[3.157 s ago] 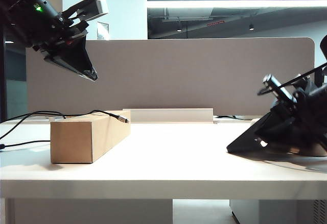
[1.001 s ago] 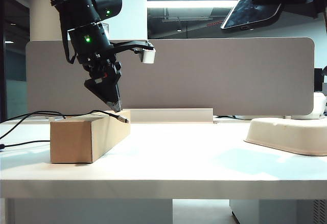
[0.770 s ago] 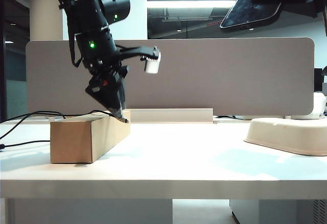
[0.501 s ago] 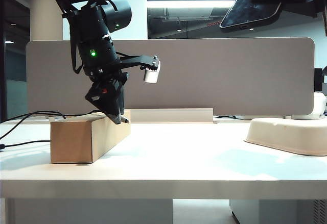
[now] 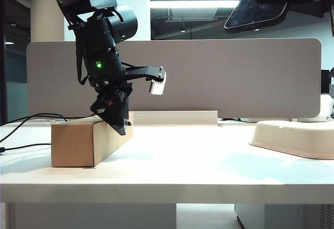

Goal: Pick up the charging cable and the phone, plug the charging cable into the charging port on the phone, and finally place them back on the table.

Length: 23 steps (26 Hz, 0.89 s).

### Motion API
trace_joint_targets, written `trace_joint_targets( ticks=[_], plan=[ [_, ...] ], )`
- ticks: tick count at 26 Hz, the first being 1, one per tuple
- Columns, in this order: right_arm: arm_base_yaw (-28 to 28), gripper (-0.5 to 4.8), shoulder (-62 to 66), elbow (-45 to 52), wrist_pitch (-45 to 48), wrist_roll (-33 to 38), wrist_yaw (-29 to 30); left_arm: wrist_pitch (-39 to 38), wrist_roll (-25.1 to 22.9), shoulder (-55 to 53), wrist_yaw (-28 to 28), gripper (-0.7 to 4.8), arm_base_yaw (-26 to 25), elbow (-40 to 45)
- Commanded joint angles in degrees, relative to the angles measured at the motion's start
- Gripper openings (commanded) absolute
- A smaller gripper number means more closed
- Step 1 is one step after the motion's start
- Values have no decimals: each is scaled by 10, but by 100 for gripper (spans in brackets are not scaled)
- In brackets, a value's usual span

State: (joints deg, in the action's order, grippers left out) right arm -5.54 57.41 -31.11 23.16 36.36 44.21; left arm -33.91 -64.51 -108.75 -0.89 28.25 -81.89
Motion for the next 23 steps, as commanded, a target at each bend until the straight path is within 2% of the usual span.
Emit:
trace_joint_targets(
  ticks=[1, 5, 8, 16, 18, 22, 23],
  plan=[
    [0, -9, -4, -4, 23, -5, 5, 0, 0, 0, 0, 93, 1, -1],
    [0, -9, -4, -4, 23, -9, 3, -1, 5, 0, 1, 70, 1, -1],
    [0, -9, -4, -4, 23, -11, 3, 0, 17, 0, 1, 15, 1, -1],
    [0, -9, -4, -4, 23, -11, 2, 1, 39, 0, 20, 15, 1, -1],
    [0, -9, -4, -4, 23, -14, 2, 1, 40, 0, 22, -4, 1, -1],
    [0, -9, -4, -4, 23, -19, -1, -5, 85, 2, 21, -6, 1, -11],
    [0, -9, -4, -4, 23, -20, -9, -22, 119, 2, 22, -6, 1, -28]
  ],
)
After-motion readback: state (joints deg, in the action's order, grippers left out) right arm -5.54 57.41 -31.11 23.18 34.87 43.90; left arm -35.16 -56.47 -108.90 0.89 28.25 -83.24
